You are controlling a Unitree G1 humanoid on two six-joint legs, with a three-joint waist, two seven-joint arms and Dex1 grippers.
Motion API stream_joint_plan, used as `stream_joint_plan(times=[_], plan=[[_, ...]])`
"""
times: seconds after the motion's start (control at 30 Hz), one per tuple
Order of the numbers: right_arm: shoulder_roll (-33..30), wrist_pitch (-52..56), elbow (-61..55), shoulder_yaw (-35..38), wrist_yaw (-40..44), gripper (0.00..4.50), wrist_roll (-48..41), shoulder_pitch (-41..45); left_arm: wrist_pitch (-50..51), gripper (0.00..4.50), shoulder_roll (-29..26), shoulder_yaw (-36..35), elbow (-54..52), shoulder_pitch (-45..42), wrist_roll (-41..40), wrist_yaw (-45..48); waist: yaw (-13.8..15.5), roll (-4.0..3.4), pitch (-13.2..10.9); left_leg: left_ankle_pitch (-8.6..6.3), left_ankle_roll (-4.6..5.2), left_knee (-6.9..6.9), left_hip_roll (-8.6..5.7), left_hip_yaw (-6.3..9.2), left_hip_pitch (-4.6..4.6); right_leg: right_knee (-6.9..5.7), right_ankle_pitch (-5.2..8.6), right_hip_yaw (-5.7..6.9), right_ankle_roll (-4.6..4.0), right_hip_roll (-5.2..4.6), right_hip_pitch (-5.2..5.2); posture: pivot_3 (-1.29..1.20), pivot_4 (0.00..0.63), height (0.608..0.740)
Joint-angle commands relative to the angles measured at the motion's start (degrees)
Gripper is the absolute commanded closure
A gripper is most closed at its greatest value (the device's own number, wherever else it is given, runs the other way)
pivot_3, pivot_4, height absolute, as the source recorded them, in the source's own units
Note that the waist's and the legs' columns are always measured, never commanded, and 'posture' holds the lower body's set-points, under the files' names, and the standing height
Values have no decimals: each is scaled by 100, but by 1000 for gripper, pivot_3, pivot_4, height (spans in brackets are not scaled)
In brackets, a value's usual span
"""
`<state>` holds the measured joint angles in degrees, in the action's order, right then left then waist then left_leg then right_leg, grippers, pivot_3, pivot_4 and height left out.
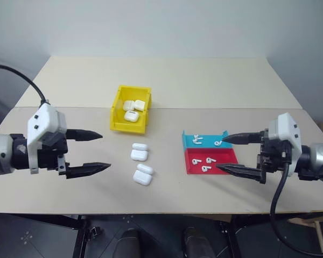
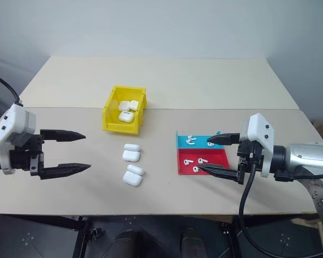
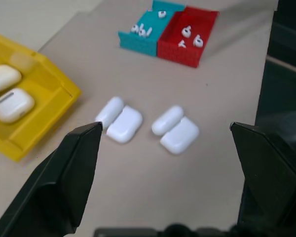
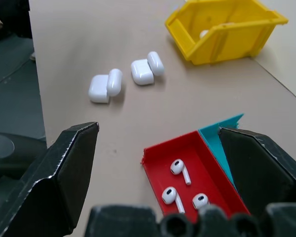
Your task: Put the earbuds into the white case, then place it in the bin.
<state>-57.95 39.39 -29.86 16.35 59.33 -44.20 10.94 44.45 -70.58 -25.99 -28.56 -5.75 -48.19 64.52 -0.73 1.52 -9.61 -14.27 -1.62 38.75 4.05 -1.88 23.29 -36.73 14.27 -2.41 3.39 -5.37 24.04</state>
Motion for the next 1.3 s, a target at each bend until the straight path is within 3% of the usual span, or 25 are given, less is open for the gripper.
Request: stream_joint_plan(times=[0.03,0.47,0.63,0.8,0.93,1.13,1.27,1.3], plan=[[-96,32,-182,137,11,17,-141,74,-192,0,-274,198,187,-33,268,439,1,0,0,0,0,0,0,0,0,-1,1,0,-1,0,1,0,150,740],[-93,40,-460,219,-196,17,-152,-141,260,0,-773,2281,339,-1651,811,849,8,1,-1,0,0,1,0,-2,6,-2,1,-2,-1,2,4,0,150,740],[-85,18,-502,245,-243,17,-150,-181,152,0,-444,2782,281,-2014,1310,509,7,1,-1,0,0,4,0,-1,3,-4,1,-2,0,3,0,0,150,740],[-77,10,-551,264,-288,17,-177,-239,656,0,333,2955,-6,-2374,1044,38,29,6,-2,0,0,9,0,2,9,-4,1,-1,0,3,0,0,150,740],[-89,41,-581,286,-328,0,-219,-252,929,886,730,3025,-308,-2396,797,-55,30,8,-2,0,1,11,0,2,11,-4,0,-1,1,3,1,0,150,740],[-70,115,-675,256,-490,0,-304,-262,1620,2998,1622,3770,-620,-2640,952,-975,27,10,0,0,1,14,0,3,3,-7,0,-2,1,3,-7,0,150,740],[-69,179,-763,343,-565,0,-364,-368,2673,4364,2483,4013,-656,-2994,828,-1889,56,14,2,0,1,17,-1,8,4,-6,0,-1,1,3,-11,0,150,740],[-71,184,-782,356,-568,0,-363,-398,3067,4485,2724,4051,-624,-3101,824,-2151,64,15,2,0,1,17,-1,9,5,-4,0,0,2,3,-11,0,150,740]])
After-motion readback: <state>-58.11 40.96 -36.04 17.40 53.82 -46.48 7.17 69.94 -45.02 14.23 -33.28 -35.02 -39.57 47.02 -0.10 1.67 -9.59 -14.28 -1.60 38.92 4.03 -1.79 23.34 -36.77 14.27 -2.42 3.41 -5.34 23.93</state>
